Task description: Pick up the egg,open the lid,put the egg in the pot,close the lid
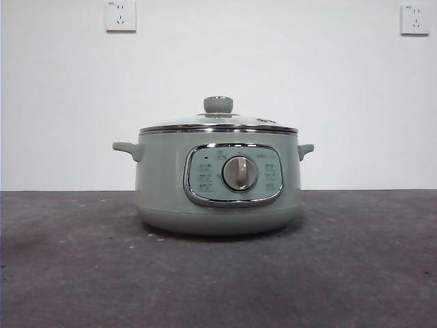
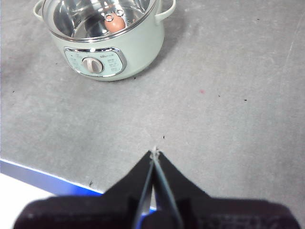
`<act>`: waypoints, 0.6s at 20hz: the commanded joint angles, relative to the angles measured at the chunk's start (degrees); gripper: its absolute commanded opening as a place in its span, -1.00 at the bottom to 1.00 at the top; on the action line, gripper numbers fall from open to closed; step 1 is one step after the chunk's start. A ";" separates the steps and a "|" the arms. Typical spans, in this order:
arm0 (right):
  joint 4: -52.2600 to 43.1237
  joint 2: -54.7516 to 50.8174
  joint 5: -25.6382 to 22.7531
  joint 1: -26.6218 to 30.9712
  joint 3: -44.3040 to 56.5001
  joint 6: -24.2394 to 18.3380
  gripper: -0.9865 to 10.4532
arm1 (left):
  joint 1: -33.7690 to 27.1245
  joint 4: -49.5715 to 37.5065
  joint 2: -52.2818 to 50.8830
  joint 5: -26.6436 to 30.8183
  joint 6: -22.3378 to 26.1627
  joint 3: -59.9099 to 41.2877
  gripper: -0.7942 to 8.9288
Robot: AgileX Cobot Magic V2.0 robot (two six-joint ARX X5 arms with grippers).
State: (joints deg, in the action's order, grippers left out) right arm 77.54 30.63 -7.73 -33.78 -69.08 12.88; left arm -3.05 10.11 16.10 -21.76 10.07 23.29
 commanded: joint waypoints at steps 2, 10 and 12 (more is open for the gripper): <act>1.16 0.00 -0.24 -0.11 0.46 0.57 -0.83 | -0.17 -2.23 -5.73 5.38 -4.63 -10.78 -0.84; 1.16 0.00 -0.24 -0.11 0.46 0.57 -0.83 | -0.17 -2.19 -15.91 13.29 -10.71 -22.53 -0.84; 1.16 0.00 -0.24 -0.11 0.46 0.57 -0.83 | -0.20 -0.72 -15.85 13.81 -11.78 -22.84 -0.84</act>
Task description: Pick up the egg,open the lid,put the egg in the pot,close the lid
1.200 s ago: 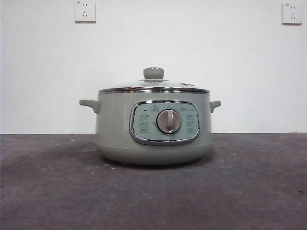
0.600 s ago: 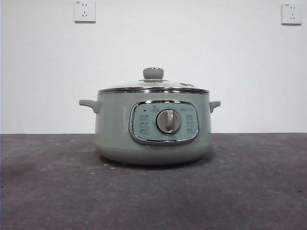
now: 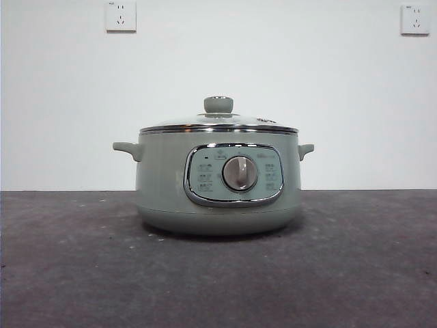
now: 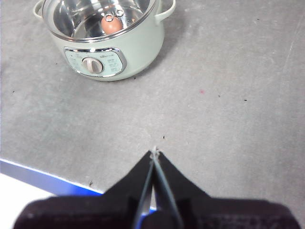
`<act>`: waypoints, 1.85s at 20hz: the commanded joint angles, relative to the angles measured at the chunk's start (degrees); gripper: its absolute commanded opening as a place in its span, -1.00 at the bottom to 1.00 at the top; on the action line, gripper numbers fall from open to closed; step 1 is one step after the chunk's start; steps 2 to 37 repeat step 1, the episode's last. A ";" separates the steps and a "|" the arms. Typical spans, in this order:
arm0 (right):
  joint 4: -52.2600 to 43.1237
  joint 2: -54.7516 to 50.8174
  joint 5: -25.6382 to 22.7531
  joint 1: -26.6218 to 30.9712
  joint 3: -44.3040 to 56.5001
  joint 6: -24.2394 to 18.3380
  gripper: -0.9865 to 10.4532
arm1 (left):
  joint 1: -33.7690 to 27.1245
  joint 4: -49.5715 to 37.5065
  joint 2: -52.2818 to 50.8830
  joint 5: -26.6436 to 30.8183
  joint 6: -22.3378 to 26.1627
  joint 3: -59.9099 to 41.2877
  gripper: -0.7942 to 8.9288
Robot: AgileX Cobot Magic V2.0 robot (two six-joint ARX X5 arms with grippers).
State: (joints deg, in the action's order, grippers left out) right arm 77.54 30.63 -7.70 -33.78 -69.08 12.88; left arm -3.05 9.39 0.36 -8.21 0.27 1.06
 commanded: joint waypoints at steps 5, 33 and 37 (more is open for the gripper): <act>1.16 0.00 -0.26 -0.11 0.46 0.57 -0.83 | -0.20 -0.07 -0.13 0.48 -2.25 -0.61 -0.84; 1.16 0.00 -0.26 -0.11 0.46 0.57 -0.83 | -0.20 -0.07 -0.13 0.48 -2.25 -0.61 -0.84; 1.16 0.00 -0.26 -0.11 0.46 0.57 -0.83 | -0.20 -0.07 -0.13 0.48 -2.25 -0.61 -0.84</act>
